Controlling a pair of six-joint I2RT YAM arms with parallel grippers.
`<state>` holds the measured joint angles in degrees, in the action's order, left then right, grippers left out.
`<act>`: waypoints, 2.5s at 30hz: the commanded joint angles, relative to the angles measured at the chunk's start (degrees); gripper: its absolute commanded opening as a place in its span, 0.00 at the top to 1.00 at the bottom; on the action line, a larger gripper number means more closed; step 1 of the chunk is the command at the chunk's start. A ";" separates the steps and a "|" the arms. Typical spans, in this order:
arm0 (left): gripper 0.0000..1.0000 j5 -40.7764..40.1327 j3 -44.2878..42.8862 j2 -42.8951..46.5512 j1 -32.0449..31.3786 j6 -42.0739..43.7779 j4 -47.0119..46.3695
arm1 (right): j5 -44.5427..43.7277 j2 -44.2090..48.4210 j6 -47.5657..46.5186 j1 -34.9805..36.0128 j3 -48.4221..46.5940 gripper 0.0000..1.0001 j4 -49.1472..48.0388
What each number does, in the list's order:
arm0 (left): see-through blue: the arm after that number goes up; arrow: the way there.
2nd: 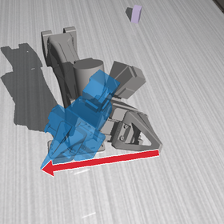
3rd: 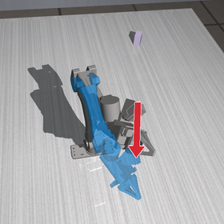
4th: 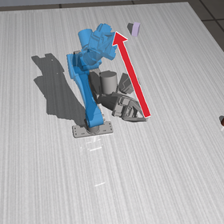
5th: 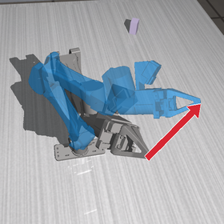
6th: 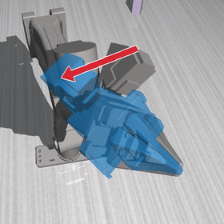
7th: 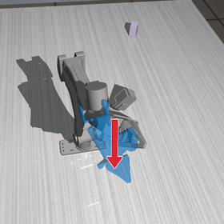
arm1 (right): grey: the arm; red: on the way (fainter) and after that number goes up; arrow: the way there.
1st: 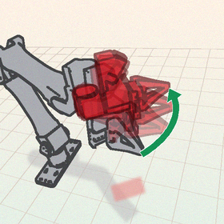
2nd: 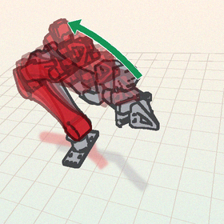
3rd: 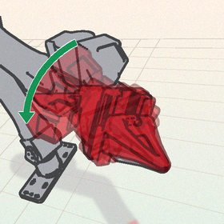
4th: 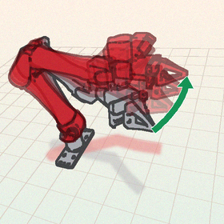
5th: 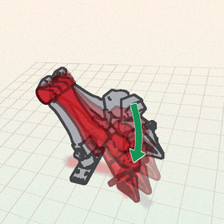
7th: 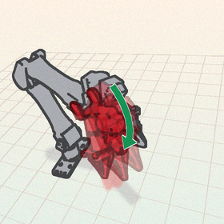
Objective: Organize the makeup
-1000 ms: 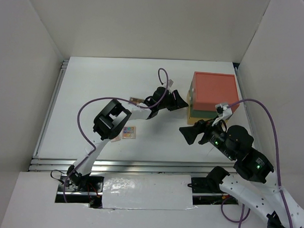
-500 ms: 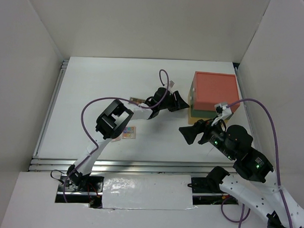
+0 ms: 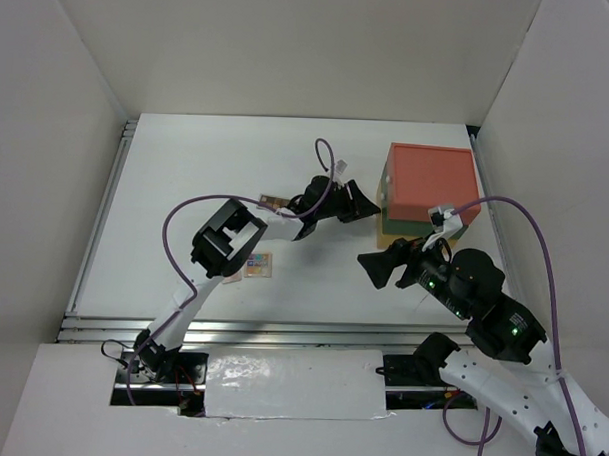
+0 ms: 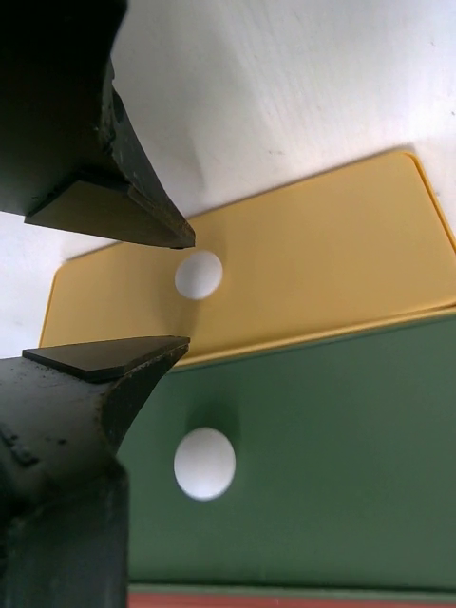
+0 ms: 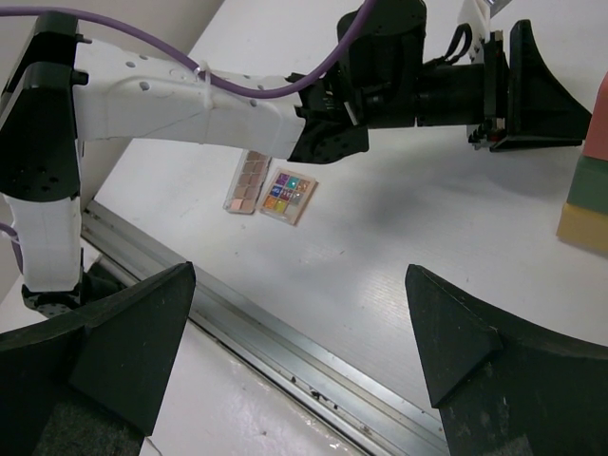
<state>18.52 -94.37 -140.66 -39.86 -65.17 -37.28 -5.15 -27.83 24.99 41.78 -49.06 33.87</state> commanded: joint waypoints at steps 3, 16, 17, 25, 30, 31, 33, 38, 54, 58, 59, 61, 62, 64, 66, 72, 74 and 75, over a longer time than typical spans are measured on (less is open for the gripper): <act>0.45 2.48 -1.08 -2.60 0.48 -2.86 -7.36 | 0.40 -0.82 -0.82 0.32 0.45 0.00 -2.40; 0.48 3.98 -2.66 -7.08 0.74 -7.25 -11.67 | 1.10 -1.87 -0.91 0.41 -0.16 0.00 -2.49; 0.48 4.06 -2.66 -7.34 0.83 -7.78 -12.29 | 1.19 -2.05 -1.00 0.41 -0.16 0.00 -2.58; 0.48 4.33 -1.35 -9.28 1.36 -12.70 -19.93 | 2.07 -2.49 -1.26 0.32 -0.16 0.00 -3.02; 0.47 3.89 -1.08 -10.16 1.71 -14.46 -22.92 | 2.25 -2.05 -1.35 0.32 0.19 0.00 -3.19; 0.47 3.71 -0.99 -10.25 1.71 -14.72 -23.45 | 2.33 -2.05 -1.35 0.41 0.28 0.00 -3.19; 0.47 3.71 -1.43 -10.69 1.71 -15.08 -23.37 | 2.33 -1.96 -1.26 0.32 0.37 0.00 -3.19; 0.47 3.62 -2.75 -11.74 1.71 -15.78 -22.84 | 2.51 -1.79 -1.18 0.41 0.10 0.00 -3.02; 0.53 3.80 -5.04 -12.97 1.54 -16.31 -22.05 | 2.51 -1.08 -1.53 0.32 0.81 0.00 -3.28; 0.53 3.98 -4.34 -12.97 1.45 -16.92 -23.10 | 2.69 -1.08 -1.53 0.41 0.98 0.00 -3.46; 0.51 4.06 -4.25 -12.97 1.53 -16.84 -23.10 | 2.60 -1.08 -1.53 0.41 0.98 0.00 -3.46; 0.49 4.24 -4.25 -12.97 1.54 -16.92 -23.28 | 2.60 -1.08 -1.53 0.32 1.07 0.00 -3.46; 0.45 4.33 -4.16 -12.89 1.54 -17.10 -23.45 | 2.60 -1.08 -1.53 0.41 0.98 0.00 -3.46; 0.44 4.41 -3.90 -12.71 1.54 -17.54 -24.16 | 2.60 -1.26 -1.53 0.41 0.89 0.00 -3.46; 0.44 4.68 -3.54 -12.36 1.54 -17.71 -24.77 | 2.69 -1.34 -1.53 0.41 0.89 0.00 -3.46; 0.53 4.86 -2.66 -11.57 1.54 -17.80 -25.39 | 2.86 -1.43 -1.26 0.41 1.24 0.00 -3.72; 0.56 4.94 -2.05 -11.57 1.54 -18.24 -26.44 | 2.86 -1.35 -1.18 0.41 1.25 0.00 -3.72; 0.57 5.03 -1.70 -11.39 1.54 -18.33 -26.62 | 2.86 -1.43 -1.18 0.32 1.16 0.00 -3.72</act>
<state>22.74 -97.14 -152.73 -38.37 -83.26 -60.84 -2.55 -29.30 24.38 41.78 -48.29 32.99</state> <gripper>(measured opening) 0.434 0.997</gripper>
